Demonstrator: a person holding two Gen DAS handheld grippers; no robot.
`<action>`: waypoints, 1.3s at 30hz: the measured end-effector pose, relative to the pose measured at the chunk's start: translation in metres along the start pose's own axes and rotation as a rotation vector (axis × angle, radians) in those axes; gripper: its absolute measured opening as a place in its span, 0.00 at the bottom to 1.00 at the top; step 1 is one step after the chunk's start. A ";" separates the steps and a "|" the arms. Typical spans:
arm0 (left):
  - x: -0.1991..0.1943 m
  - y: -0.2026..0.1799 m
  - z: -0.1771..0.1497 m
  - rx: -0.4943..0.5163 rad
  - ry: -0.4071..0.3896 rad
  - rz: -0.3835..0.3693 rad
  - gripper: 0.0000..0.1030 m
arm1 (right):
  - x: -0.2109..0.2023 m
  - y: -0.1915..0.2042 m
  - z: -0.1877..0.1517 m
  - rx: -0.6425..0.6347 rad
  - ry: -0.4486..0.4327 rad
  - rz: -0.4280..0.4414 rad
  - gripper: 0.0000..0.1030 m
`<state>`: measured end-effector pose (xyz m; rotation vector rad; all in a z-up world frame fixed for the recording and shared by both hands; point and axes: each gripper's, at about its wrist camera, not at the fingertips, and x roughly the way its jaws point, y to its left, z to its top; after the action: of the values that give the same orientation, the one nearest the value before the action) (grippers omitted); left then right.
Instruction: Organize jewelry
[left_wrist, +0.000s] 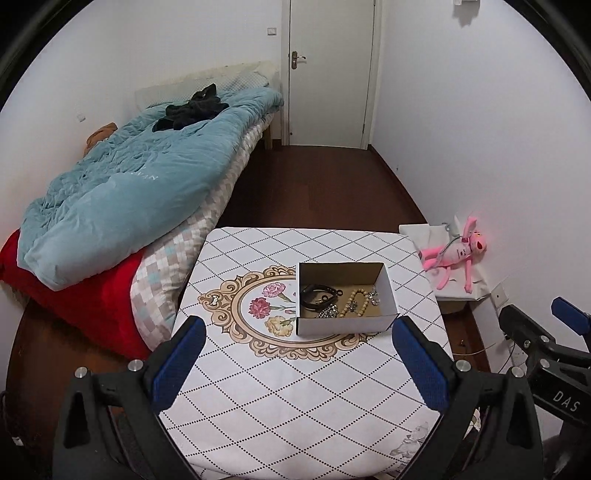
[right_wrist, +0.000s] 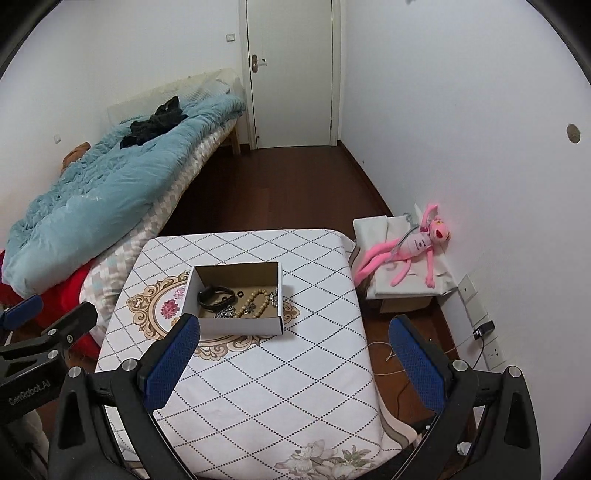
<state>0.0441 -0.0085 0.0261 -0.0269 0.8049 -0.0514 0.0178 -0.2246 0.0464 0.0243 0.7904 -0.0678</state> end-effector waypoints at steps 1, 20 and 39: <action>-0.001 0.000 0.000 -0.003 0.001 -0.003 1.00 | -0.002 0.000 0.000 0.000 -0.001 0.002 1.00; 0.052 -0.011 0.022 0.004 0.128 -0.001 1.00 | 0.029 0.006 0.022 -0.006 0.054 -0.008 1.00; 0.118 -0.008 0.033 0.004 0.244 0.036 1.00 | 0.129 0.010 0.044 -0.025 0.208 -0.027 1.00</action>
<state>0.1490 -0.0227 -0.0357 -0.0021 1.0495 -0.0227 0.1403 -0.2231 -0.0145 -0.0032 0.9996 -0.0820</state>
